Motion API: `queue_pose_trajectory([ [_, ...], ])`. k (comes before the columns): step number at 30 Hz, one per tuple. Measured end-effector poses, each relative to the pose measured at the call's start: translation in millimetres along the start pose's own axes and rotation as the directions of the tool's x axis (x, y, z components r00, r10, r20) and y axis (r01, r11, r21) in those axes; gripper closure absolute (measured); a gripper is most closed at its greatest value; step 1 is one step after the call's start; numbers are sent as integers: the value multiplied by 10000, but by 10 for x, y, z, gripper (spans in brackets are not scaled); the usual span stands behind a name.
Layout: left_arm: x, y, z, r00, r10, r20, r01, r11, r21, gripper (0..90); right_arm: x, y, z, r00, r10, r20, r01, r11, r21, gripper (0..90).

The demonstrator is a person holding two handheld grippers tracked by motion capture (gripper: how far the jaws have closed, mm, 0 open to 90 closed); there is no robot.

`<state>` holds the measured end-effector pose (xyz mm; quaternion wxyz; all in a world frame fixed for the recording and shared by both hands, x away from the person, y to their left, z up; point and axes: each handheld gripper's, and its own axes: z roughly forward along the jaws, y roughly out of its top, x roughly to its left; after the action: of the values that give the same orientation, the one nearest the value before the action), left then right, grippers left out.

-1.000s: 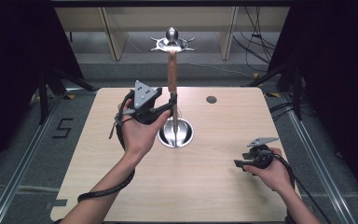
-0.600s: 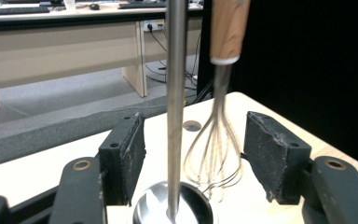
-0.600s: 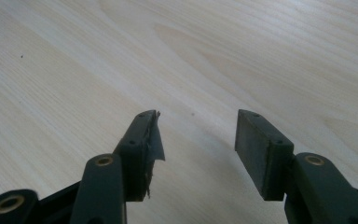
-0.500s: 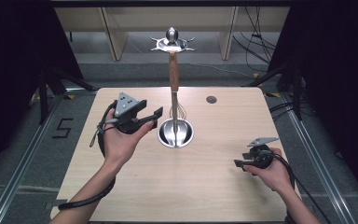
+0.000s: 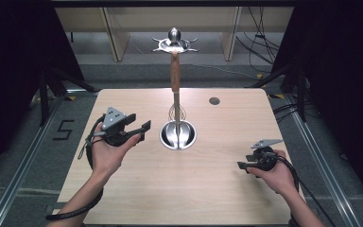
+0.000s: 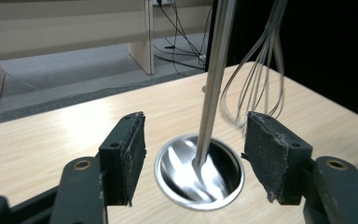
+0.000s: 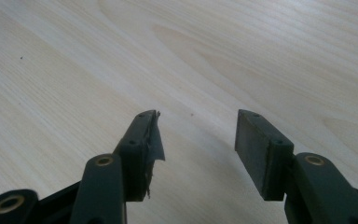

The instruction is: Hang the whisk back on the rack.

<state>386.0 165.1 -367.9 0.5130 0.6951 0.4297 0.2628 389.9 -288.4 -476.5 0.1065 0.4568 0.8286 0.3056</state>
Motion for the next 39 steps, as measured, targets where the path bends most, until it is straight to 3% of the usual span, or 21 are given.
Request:
queue_pose_trajectory([
  [1,41,-72,-8,10000,67,-38,-67,9999,93,377,-12,-5,7,9998,-180,45,181,9998,-58,495],
  [4,86,-156,-17,9997,224,-36,-223,9995,204,374,-13,-5,5,9999,-161,31,161,9999,-62,495],
  [8,187,-375,-53,9987,475,-166,-462,9965,701,373,-15,-6,7,9998,-174,31,174,9998,-62,495],
  [10,241,-533,-58,9989,425,-215,-403,9947,948,372,0,-1,2,10000,-1,10,1,10000,17,495],
  [11,241,-533,-58,9989,425,-215,-403,9947,948,372,0,-1,2,10000,-1,10,1,10000,17,495],
  [12,289,-643,-65,9987,433,-259,-399,9920,1202,372,4,-9,27,10000,23,-26,-24,9996,-289,495],
  [19,441,-916,-76,9992,305,-251,-253,9822,1864,374,5,-6,31,9999,157,25,-157,9998,-104,495],
  [24,494,-994,-46,9999,1,-116,23,9785,2063,378,3,-2,19,10000,13,-41,-13,9999,-121,495],
  [26,506,-1033,-8,9999,-166,-49,173,9726,2320,378,-2,1,20,9999,-136,-8,136,9997,-197,495],
  [27,506,-1033,-8,9999,-166,-49,173,9726,2320,379,-2,1,20,9999,-136,-8,136,9997,-197,495],
  [28,525,-1032,-11,9999,118,35,-123,9659,2585,379,-3,7,7,9998,-209,13,209,9998,-17,495],
  [30,533,-1047,15,9999,74,93,-96,9624,2716,379,-10,3,35,9992,-403,57,404,9990,-211,495],
  [32,537,-1056,21,9999,119,89,-138,9631,2686,380,2,8,28,9998,-201,-52,200,9997,-141,495],
  [34,540,-1070,33,10000,27,-25,-20,9632,2689,382,1,8,33,9998,-210,-52,209,9996,-191,495],
  [35,554,-1083,35,9999,44,-102,-13,9593,2825,383,-12,2,38,9993,-366,48,367,9990,-244,495],
  [36,559,-1085,38,9999,40,-115,-6,9590,2833,383,-17,8,21,9992,-408,46,408,9992,-39,495],
  [39,559,-1083,40,9999,31,-129,6,9602,2793,383,-16,6,16,9997,-243,12,243,9997,-18,495],
])
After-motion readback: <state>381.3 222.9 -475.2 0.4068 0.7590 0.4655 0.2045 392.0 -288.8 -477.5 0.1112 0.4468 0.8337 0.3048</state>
